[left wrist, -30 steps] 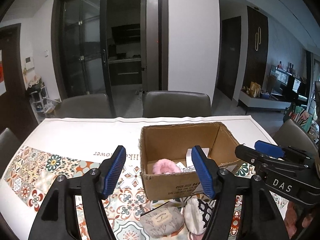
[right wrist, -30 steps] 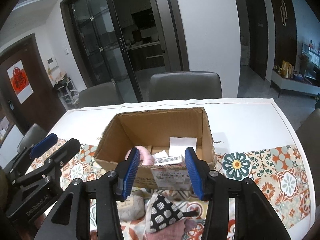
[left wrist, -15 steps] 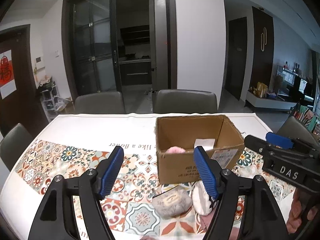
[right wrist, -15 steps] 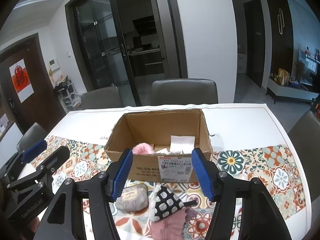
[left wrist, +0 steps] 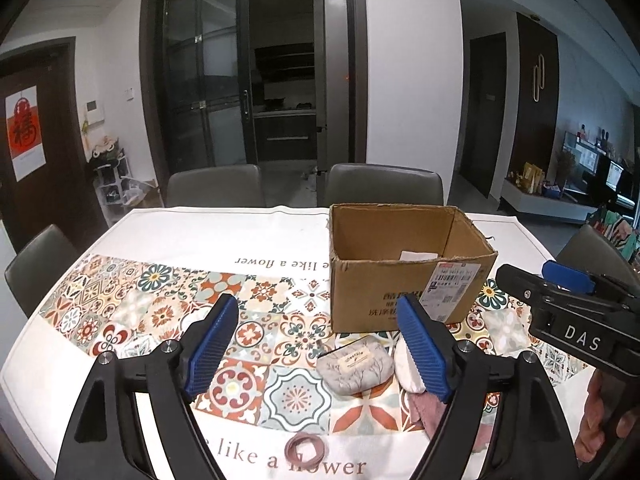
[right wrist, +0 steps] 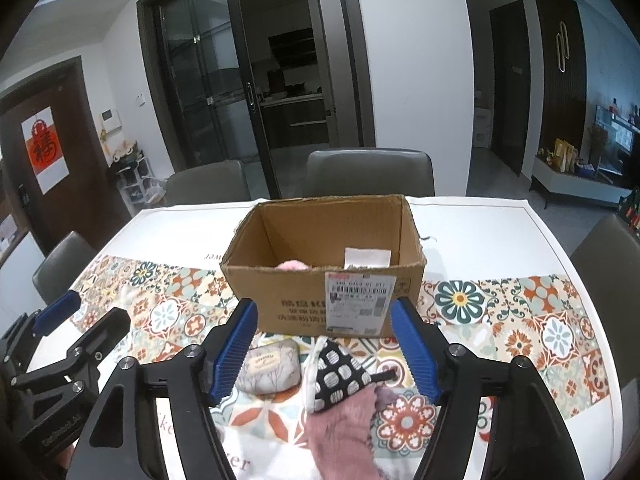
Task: Organize soft objects
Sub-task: 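Withdraw both tools from the box back over the remaining items, then lower left tool to pink hair tie while right tool lowers to pink knitted towel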
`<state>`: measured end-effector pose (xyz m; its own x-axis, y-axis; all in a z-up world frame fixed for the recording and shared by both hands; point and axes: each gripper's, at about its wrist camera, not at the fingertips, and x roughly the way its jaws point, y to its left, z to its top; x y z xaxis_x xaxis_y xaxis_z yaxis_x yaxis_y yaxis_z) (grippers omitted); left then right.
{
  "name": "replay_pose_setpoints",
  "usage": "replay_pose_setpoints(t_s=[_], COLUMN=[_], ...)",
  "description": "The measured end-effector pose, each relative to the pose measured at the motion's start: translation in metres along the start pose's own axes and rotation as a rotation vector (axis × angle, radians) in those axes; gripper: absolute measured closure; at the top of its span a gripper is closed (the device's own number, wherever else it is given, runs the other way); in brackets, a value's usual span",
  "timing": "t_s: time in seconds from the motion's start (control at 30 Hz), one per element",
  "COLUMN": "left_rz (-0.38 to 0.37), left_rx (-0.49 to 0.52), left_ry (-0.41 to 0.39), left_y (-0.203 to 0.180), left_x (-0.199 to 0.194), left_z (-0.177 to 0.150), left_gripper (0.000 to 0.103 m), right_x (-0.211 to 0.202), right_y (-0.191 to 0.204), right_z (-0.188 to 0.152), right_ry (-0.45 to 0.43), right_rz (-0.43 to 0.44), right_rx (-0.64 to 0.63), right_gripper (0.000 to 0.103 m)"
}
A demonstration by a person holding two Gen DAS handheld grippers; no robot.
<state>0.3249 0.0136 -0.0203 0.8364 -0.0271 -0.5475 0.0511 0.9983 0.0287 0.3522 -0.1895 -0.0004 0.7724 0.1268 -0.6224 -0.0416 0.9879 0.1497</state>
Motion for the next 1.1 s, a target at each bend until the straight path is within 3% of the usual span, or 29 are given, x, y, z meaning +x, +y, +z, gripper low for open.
replay_pose_setpoints(t_s=[0.53,1.1], left_rz=[0.041,0.070], left_rx=[0.000,-0.024], left_ry=[0.040,0.159], left_y=[0.004,0.009], left_x=[-0.013,-0.003], left_z=[-0.045,-0.101], left_gripper=[0.012,0.011], right_x=[-0.004,0.010], right_y=[0.004,0.013], right_z=[-0.043,-0.084], right_ry=[0.063,0.131], right_rz=[0.000,-0.006], right_rx=[0.000,-0.070], right_gripper=[0.029,0.029])
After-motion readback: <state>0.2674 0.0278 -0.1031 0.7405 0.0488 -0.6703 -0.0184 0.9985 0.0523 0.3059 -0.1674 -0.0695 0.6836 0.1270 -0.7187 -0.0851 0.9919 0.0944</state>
